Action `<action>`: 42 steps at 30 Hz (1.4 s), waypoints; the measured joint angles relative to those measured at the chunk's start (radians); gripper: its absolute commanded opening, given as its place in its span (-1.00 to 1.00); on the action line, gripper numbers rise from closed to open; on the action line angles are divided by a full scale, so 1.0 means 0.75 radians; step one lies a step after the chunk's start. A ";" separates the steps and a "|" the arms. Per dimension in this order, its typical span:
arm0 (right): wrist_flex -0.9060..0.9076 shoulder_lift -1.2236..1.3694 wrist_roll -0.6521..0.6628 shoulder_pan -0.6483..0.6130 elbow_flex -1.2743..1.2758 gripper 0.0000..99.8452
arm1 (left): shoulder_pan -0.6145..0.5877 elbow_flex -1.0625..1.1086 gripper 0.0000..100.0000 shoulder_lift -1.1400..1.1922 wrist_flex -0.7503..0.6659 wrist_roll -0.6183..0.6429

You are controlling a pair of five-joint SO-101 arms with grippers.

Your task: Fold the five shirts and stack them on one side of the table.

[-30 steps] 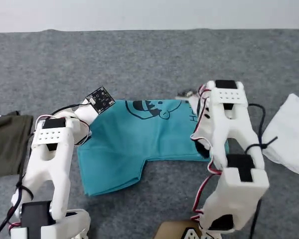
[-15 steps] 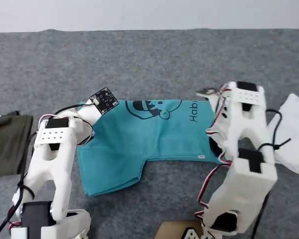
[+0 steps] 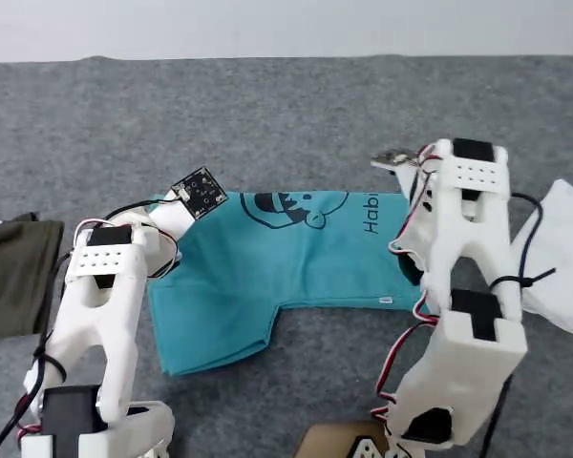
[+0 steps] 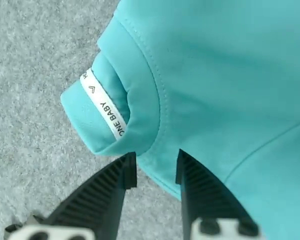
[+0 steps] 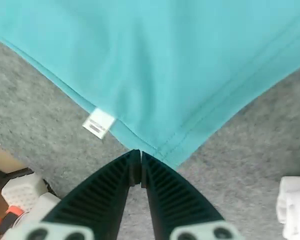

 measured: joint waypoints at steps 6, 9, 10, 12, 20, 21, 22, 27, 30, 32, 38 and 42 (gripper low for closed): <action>-0.059 0.143 -0.002 -0.004 0.059 -0.98 | 0.000 0.000 -0.72 0.000 0.000 0.000; -0.117 0.264 -0.002 -0.004 0.063 -0.98 | 0.000 0.012 -0.72 0.000 0.000 0.006; -0.127 0.282 -0.002 -0.004 0.063 -0.98 | 0.000 0.018 -0.72 0.000 0.000 0.006; -0.129 0.291 -0.002 -0.004 0.031 -0.98 | 0.000 0.027 -0.72 0.000 0.000 0.006; 0.000 0.213 0.000 -0.096 -0.239 -0.98 | 0.000 0.029 -0.72 0.000 0.000 0.006; 0.002 0.200 0.000 -0.123 -0.245 -0.98 | 0.000 0.029 -0.72 0.000 0.000 0.006; 0.002 0.198 0.000 -0.151 -0.250 -0.98 | 0.000 0.029 -0.72 0.000 0.000 0.006; 0.002 0.272 0.000 -0.245 -0.250 -0.98 | 0.000 0.029 -0.72 0.000 0.000 0.006; 0.000 0.419 -0.025 -0.245 -0.250 -0.98 | 0.000 0.029 -0.72 0.000 0.000 0.006; 0.000 0.458 -0.053 -0.245 -0.297 -0.98 | 0.000 0.029 -0.72 0.000 0.000 0.006; 0.000 0.456 -0.172 -0.280 -0.581 -0.98 | 0.000 0.000 -0.77 0.000 0.000 0.192; 0.004 0.456 -0.297 -0.282 -0.728 -0.98 | 0.000 -0.078 -0.86 0.000 0.000 0.438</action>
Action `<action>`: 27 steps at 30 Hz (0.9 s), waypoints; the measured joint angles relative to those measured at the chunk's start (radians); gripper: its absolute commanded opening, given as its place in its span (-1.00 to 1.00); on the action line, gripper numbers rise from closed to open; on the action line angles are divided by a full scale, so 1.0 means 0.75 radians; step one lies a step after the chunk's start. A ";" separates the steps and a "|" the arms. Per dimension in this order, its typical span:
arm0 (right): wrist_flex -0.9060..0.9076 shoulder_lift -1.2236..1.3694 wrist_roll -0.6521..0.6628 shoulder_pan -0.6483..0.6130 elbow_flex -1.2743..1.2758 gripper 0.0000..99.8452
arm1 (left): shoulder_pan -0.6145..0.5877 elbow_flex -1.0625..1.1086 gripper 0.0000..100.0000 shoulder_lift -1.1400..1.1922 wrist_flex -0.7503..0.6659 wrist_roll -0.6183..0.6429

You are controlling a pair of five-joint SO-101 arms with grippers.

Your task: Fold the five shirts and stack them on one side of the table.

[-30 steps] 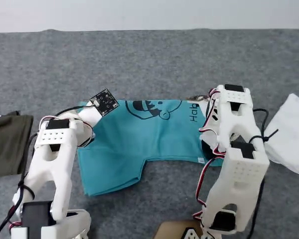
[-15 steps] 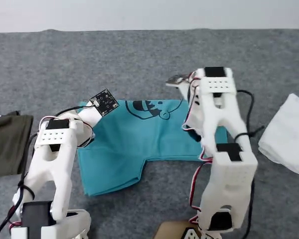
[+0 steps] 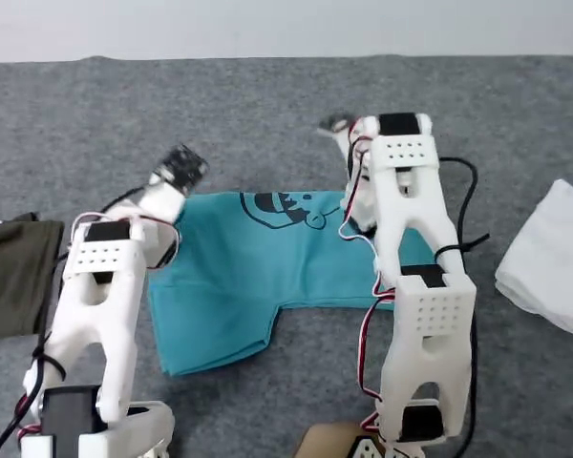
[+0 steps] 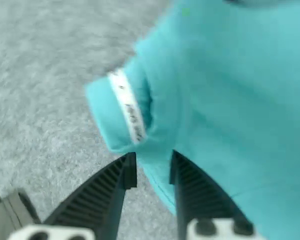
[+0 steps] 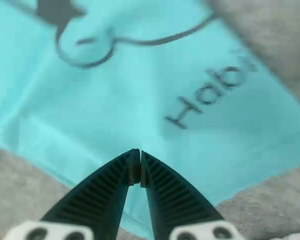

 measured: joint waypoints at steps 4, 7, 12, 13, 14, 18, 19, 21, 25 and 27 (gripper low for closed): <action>0.002 -0.025 -0.090 0.002 -0.090 -0.98 | 0.016 -0.106 -0.86 0.000 0.147 0.076; 0.002 -0.127 -0.106 0.002 -0.092 -0.98 | 0.053 -0.194 -0.86 0.000 0.366 -0.014; 0.002 -0.333 -0.110 0.006 -0.088 -0.98 | 0.108 -0.307 -0.87 0.000 0.655 -0.166; 0.002 -0.381 -0.110 0.016 -0.070 -0.98 | 0.125 -0.319 -0.87 0.000 0.710 -0.182; 0.002 -0.434 -0.110 0.029 -0.039 -0.98 | 0.143 -0.325 -0.87 0.000 0.765 -0.198; 0.002 -0.669 -0.110 0.121 0.198 -0.98 | 0.219 -0.325 -0.87 0.000 0.951 -0.223; 0.002 -0.734 -0.110 0.153 0.276 -0.98 | 0.227 -0.325 -0.87 0.000 0.968 -0.223; 0.002 -0.869 -0.110 0.221 0.430 -0.98 | 0.250 -0.311 -0.87 0.000 0.974 -0.217; 0.004 -1.152 -0.110 0.358 0.698 -0.98 | 0.307 -0.227 -0.87 0.000 0.982 -0.221; 0.004 -1.279 -0.110 0.430 0.810 -0.98 | 0.346 -0.164 -0.87 0.000 0.982 -0.221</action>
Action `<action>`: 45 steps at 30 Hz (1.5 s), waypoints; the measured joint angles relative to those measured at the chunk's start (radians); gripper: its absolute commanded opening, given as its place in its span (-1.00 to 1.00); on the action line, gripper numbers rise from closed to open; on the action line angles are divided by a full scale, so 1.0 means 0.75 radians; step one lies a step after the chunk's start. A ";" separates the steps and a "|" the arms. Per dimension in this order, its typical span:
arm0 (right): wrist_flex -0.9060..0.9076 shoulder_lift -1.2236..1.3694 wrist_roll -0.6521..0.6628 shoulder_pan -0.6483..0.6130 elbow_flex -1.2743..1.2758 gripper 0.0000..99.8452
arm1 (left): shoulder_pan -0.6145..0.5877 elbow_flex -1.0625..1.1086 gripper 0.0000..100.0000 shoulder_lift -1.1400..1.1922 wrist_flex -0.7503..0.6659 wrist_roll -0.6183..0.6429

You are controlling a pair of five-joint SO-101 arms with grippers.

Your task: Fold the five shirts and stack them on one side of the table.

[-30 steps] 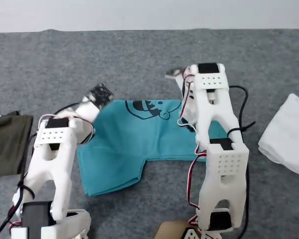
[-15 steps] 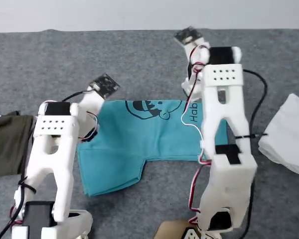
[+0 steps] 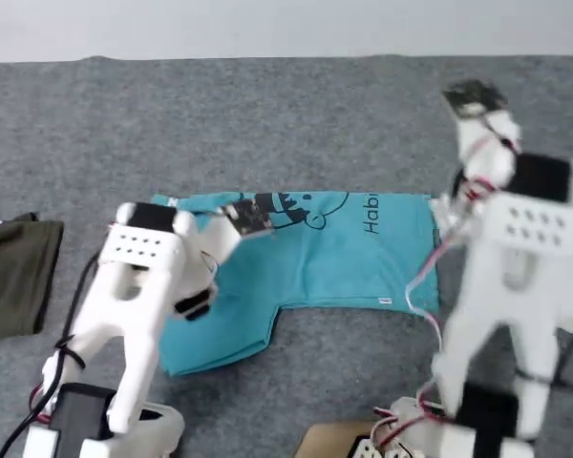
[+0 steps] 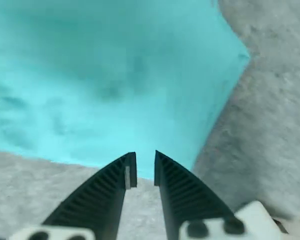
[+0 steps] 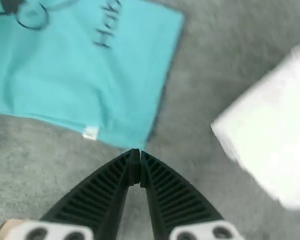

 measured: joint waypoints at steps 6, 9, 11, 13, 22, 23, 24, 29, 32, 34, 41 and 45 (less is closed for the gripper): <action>0.000 -0.297 0.053 0.237 0.266 -0.98 | 0.045 0.252 -0.87 -0.023 -0.127 0.000; 0.000 -0.401 0.125 0.329 0.372 -0.98 | 0.047 0.360 -0.87 -0.141 -0.160 0.000; 0.000 -0.464 0.174 0.376 0.419 -0.98 | 0.053 0.432 -0.87 -0.278 -0.160 0.000; 0.000 -0.516 0.211 0.417 0.448 -0.98 | 0.053 0.520 -0.87 -0.442 -0.166 0.000; 0.000 -0.657 0.243 0.454 0.530 -0.98 | 0.088 0.689 -0.74 -0.800 -0.239 -0.004; 0.000 -0.663 0.243 0.454 0.540 -0.98 | 0.094 0.689 -0.70 -0.786 -0.241 -0.006; 0.000 -0.669 0.243 0.454 0.554 -0.98 | 0.102 0.689 -0.69 -0.763 -0.243 -0.002; 0.000 -0.712 0.243 0.454 0.608 -0.98 | 0.145 0.689 -0.69 -0.616 -0.258 -0.059; 0.000 -0.751 0.243 0.454 0.612 -0.98 | 0.145 0.698 -0.68 -0.544 -0.333 -0.072; 0.000 -0.769 0.243 0.454 0.612 -0.98 | 0.145 0.698 -0.68 -0.501 -0.385 -0.076; 0.000 -0.775 0.243 0.454 0.612 -0.98 | 0.145 0.696 -0.68 -0.327 -0.524 -0.078; 0.000 -0.775 0.243 0.454 0.612 -0.98 | 0.145 0.659 -0.68 -0.225 -0.524 -0.108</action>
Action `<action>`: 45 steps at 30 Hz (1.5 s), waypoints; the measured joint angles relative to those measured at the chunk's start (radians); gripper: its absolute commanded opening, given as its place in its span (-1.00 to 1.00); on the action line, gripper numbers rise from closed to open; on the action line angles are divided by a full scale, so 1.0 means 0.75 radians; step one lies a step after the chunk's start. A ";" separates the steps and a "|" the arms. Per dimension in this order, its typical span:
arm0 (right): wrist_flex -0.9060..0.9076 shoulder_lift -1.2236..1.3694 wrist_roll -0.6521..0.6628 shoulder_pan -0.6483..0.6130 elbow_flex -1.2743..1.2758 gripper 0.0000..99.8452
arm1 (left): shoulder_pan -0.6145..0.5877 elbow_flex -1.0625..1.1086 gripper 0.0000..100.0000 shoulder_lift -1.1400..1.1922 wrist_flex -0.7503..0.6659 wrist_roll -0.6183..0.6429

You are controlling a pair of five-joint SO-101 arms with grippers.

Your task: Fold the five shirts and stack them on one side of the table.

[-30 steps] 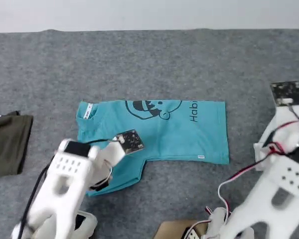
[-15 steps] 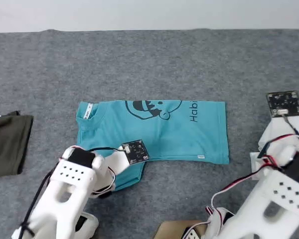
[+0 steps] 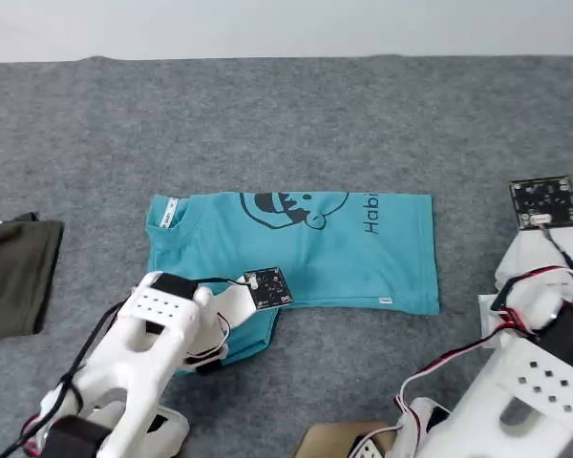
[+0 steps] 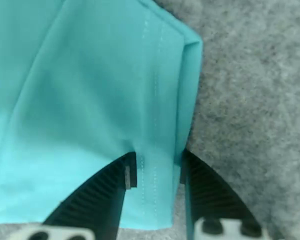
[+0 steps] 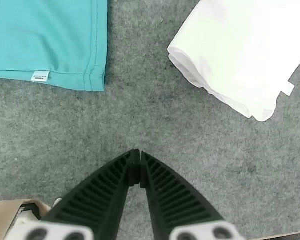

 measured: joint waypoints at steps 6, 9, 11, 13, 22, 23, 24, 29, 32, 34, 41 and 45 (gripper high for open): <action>0.000 0.000 0.000 0.000 0.000 -0.98 | 0.000 -0.047 -0.70 0.096 -0.002 -0.006; 0.000 0.000 0.000 0.000 0.000 -0.98 | 0.000 -0.076 -0.80 0.153 -0.020 0.033; 0.000 0.000 0.000 0.000 0.000 -0.98 | 0.002 -0.110 -0.88 0.209 -0.018 0.061; 0.000 0.000 0.000 0.000 0.000 -0.98 | 0.006 -0.151 -0.97 0.266 -0.016 0.074; 0.000 -0.002 0.000 0.000 0.000 -0.98 | 0.008 -0.309 -0.99 0.442 0.055 0.113; 0.000 -0.002 0.000 0.000 0.000 -0.98 | 0.008 -0.315 -0.99 0.436 0.070 0.115; 0.000 -0.002 0.000 0.000 0.000 -0.98 | 0.008 -0.323 -0.99 0.426 0.096 0.115; 0.000 -0.002 0.000 0.000 0.000 -0.98 | 0.008 -0.417 -0.99 0.354 0.166 0.115; 0.000 -0.002 0.000 0.000 0.000 -0.98 | 0.008 -0.489 -0.99 0.305 0.223 0.115; 0.000 -0.002 0.000 0.000 0.000 -0.98 | 0.008 -0.544 -0.99 0.291 0.254 0.115; 0.000 -0.002 0.000 0.000 0.000 -0.98 | 0.008 -0.714 -0.99 0.329 0.276 0.115; 0.000 -0.002 0.000 0.000 0.000 -0.98 | -0.006 -0.861 -0.99 0.460 0.276 0.110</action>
